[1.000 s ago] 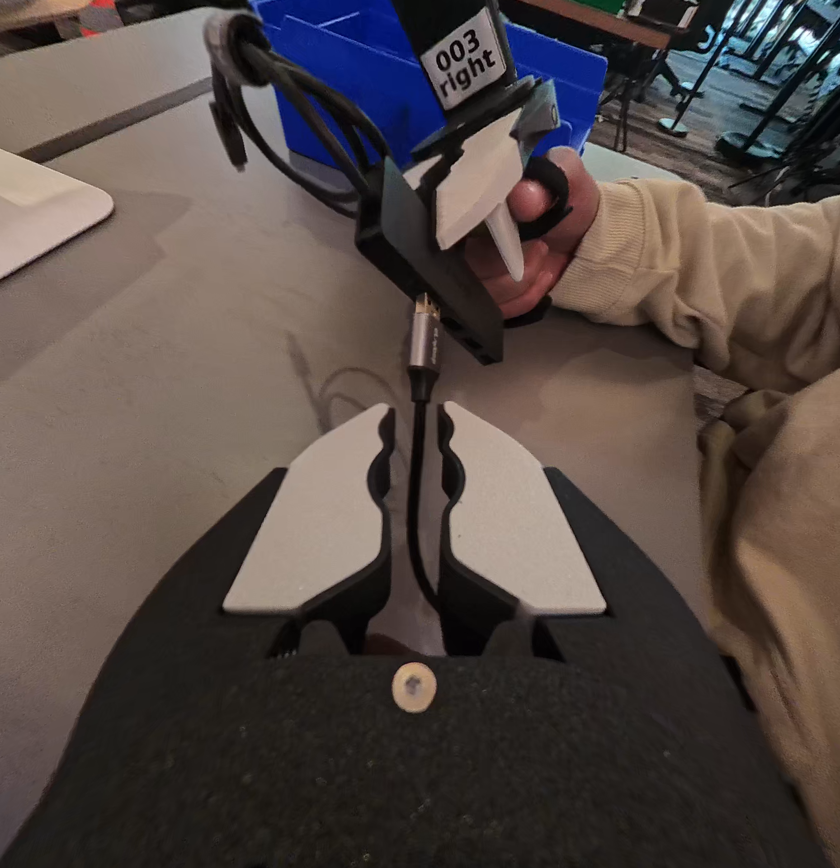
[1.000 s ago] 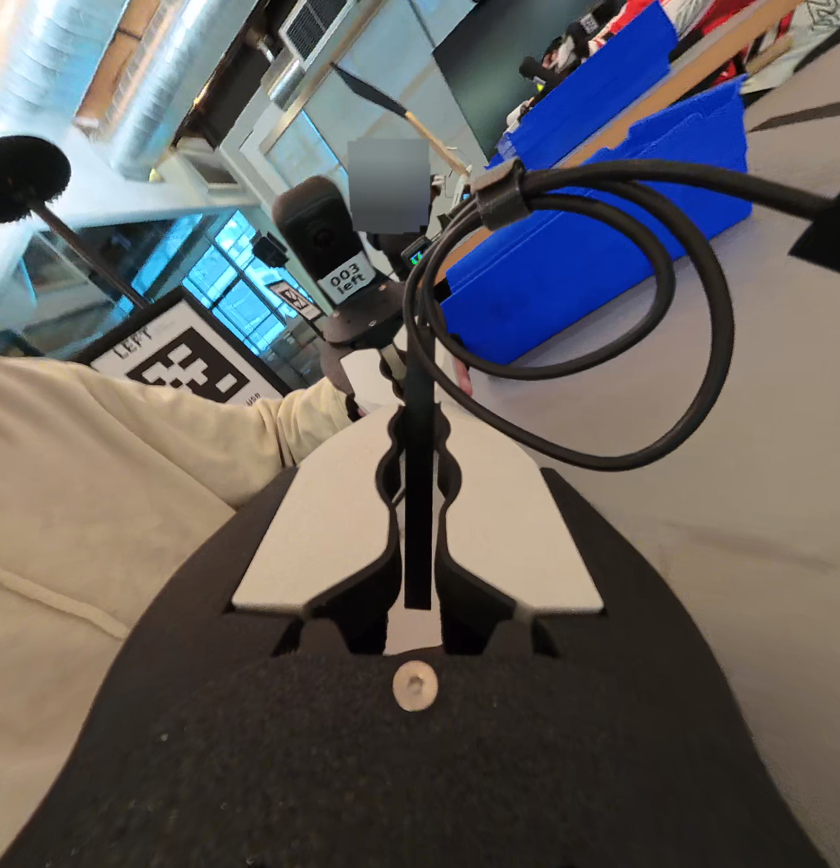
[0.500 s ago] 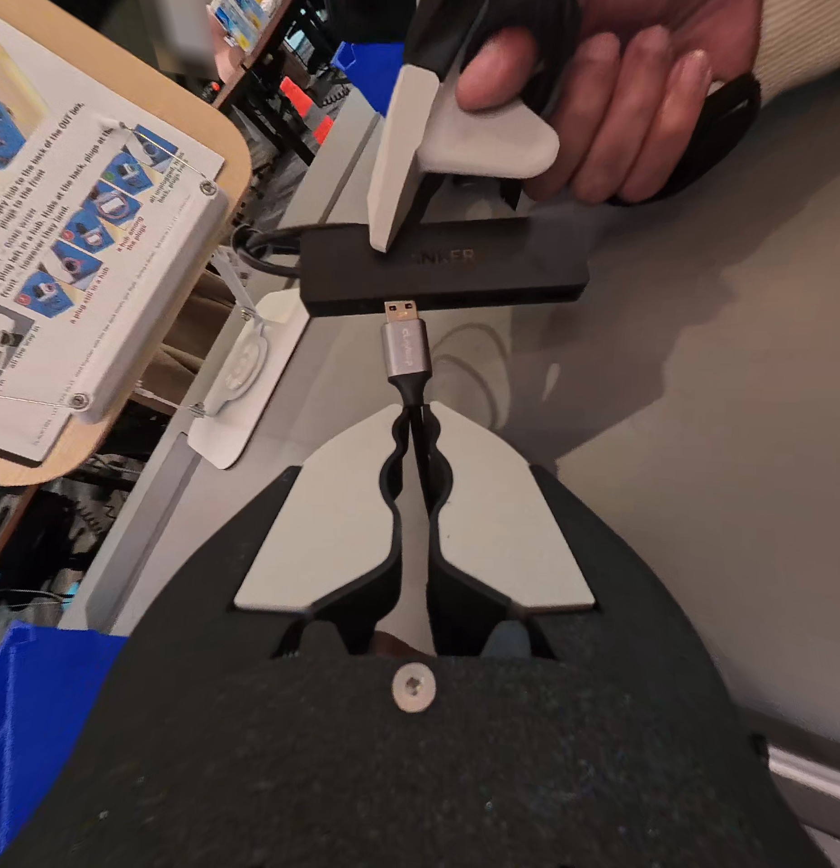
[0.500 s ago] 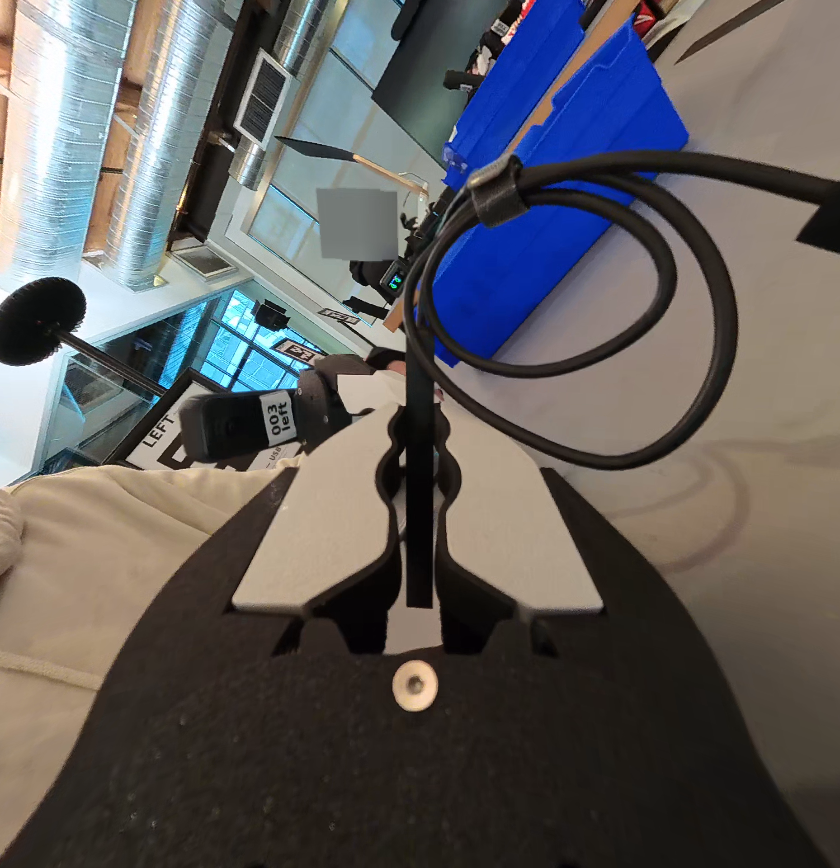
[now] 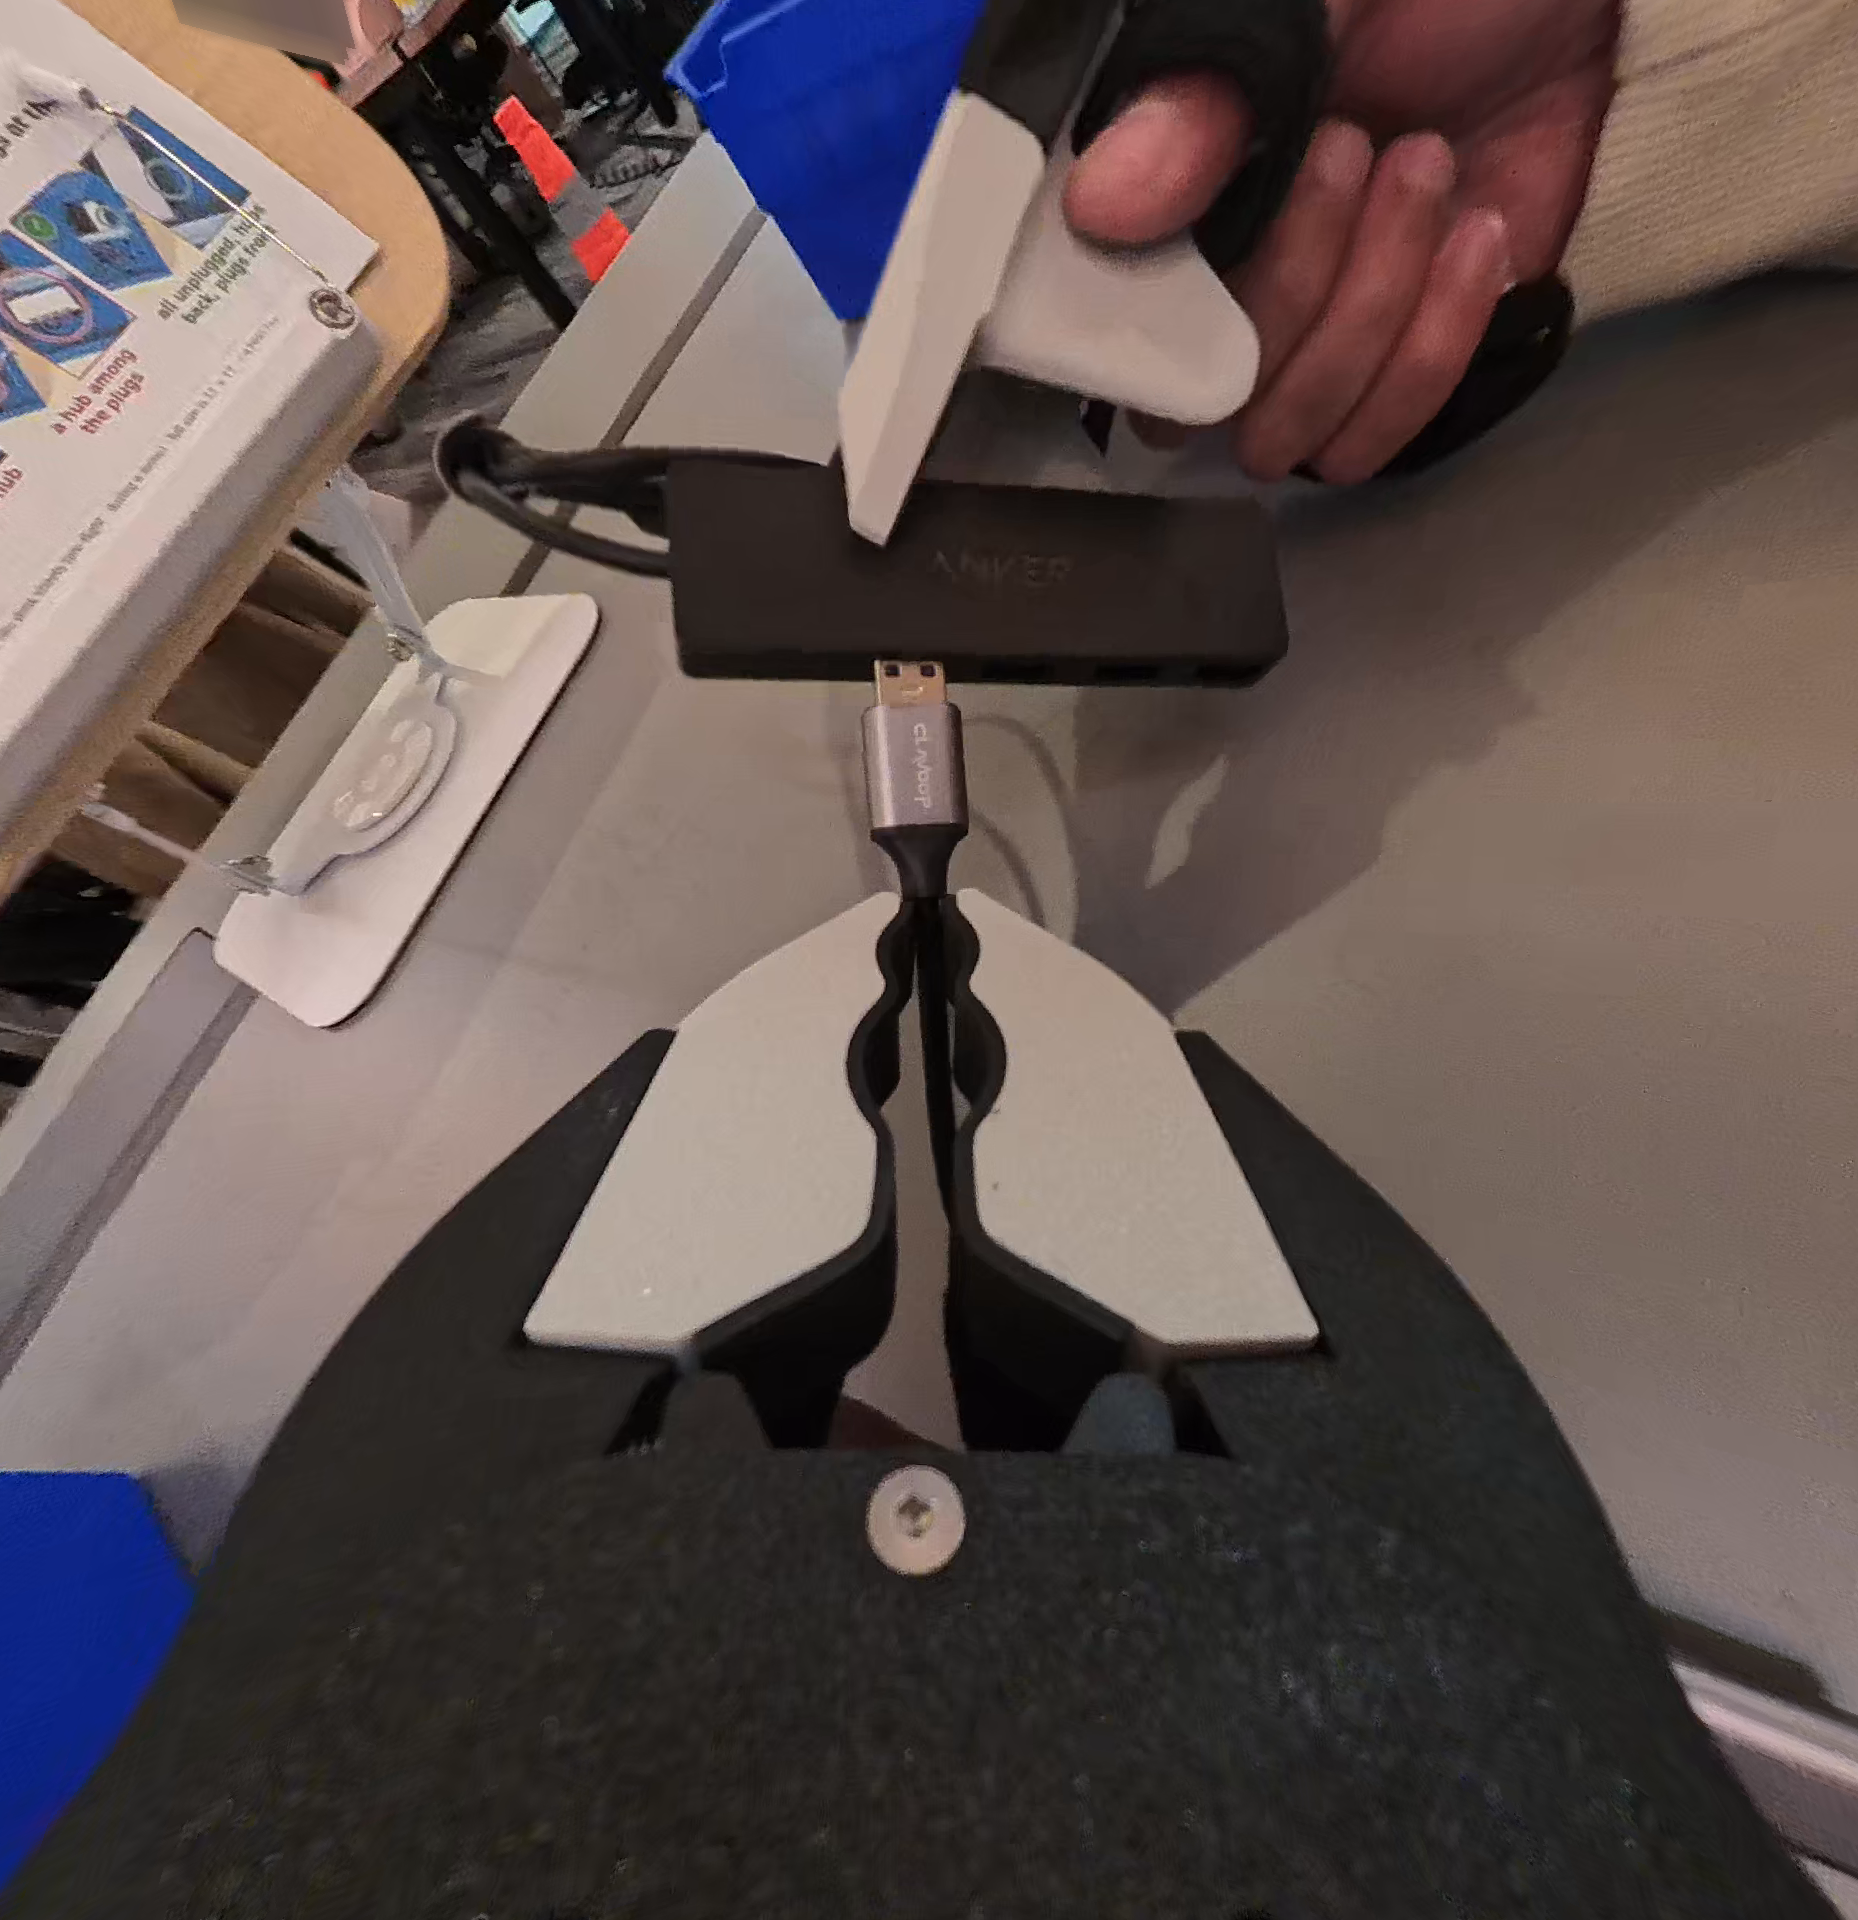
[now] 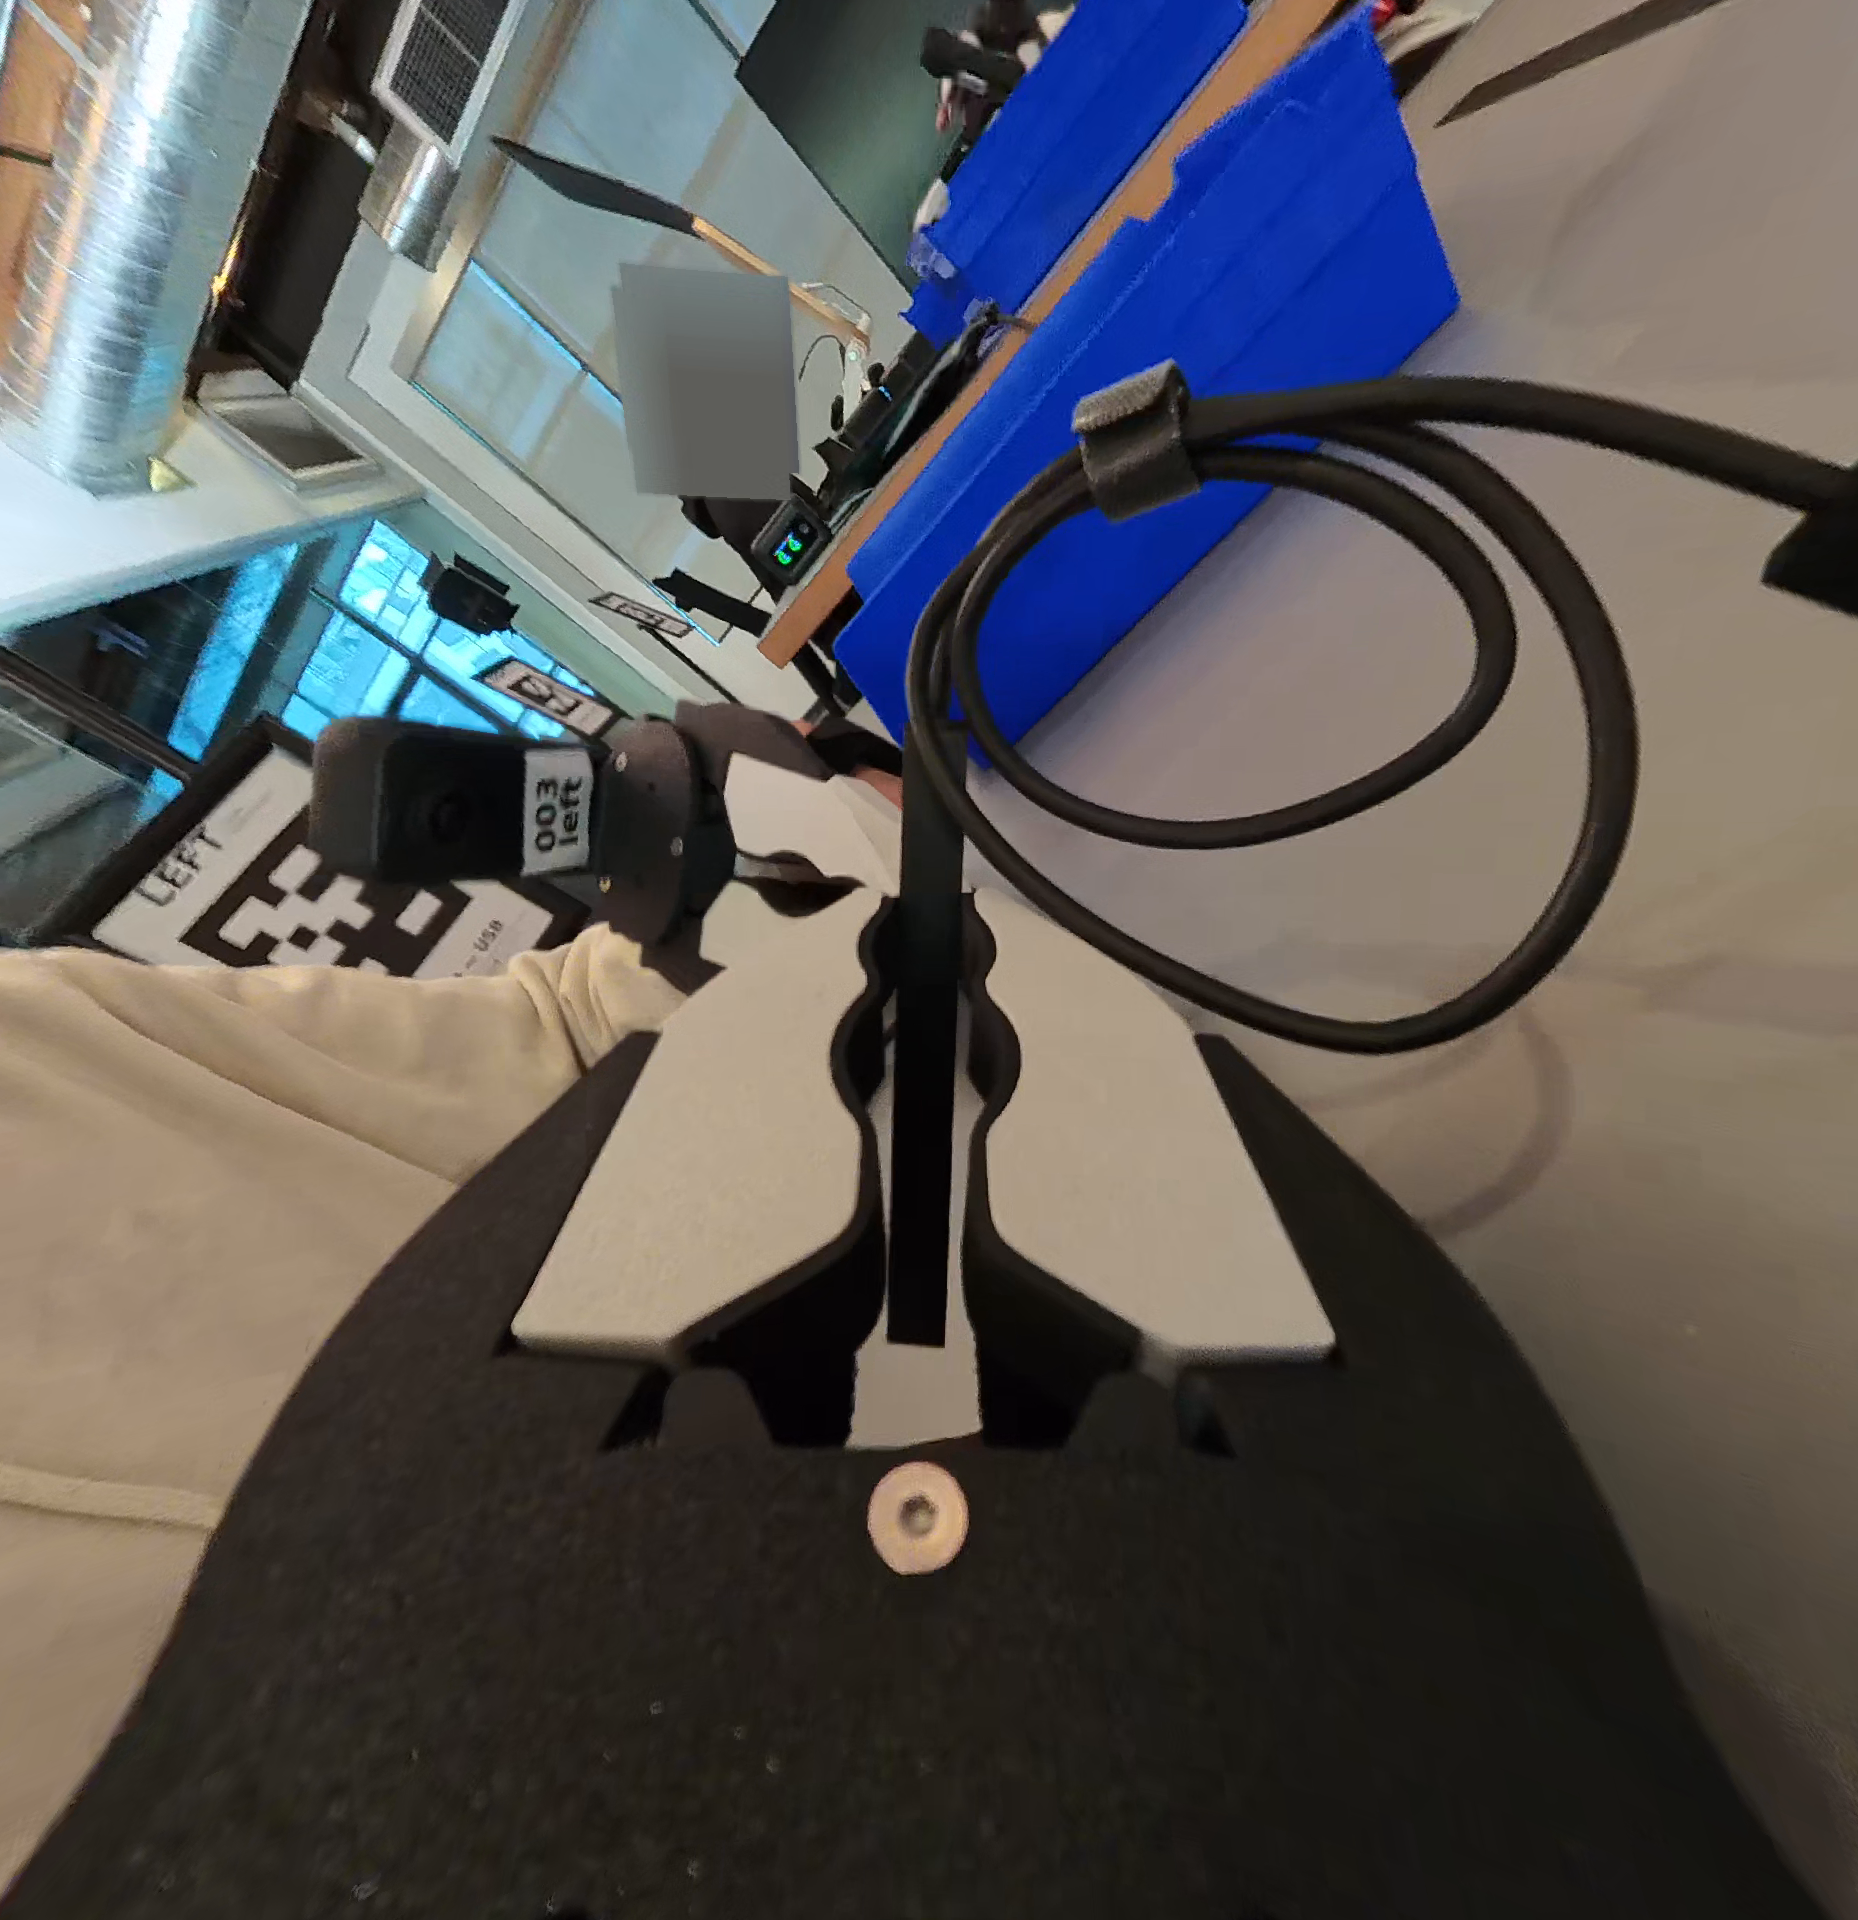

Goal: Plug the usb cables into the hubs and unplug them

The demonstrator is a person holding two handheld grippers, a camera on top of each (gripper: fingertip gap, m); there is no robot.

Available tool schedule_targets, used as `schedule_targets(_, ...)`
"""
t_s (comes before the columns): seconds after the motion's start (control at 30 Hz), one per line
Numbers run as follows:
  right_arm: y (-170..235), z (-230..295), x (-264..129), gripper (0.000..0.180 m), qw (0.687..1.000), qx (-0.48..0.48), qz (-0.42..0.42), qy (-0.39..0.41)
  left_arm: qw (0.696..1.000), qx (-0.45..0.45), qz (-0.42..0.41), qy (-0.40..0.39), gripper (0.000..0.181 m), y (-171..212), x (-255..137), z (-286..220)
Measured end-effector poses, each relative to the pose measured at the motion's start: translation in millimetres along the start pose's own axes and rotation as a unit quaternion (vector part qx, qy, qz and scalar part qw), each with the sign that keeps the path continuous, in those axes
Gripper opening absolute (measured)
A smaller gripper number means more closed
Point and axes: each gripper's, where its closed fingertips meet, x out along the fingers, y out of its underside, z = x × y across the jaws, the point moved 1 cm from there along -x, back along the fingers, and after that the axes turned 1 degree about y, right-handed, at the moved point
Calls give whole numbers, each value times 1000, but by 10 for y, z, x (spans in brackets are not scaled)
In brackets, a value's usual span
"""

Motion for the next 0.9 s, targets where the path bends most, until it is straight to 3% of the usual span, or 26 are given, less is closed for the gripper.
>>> schedule_targets(0.1,19,44,-17,13,998,-59,27,6,999,-27,-13,22,4,-32,-39,10)
schedule_targets(0.47,251,167,-15,52,976,-204,80,-8,989,-112,-44,83,4,7,-123,7)
schedule_targets(0.67,352,229,35,55,973,-204,104,-39,975,-160,-64,138,4,-64,-164,-28)
schedule_targets(0.8,355,279,32,68,954,-287,89,-14,978,-156,-58,128,4,-48,-172,41)
schedule_targets(0.9,377,262,54,74,959,-266,98,-13,979,-158,-47,124,4,-18,-161,51)
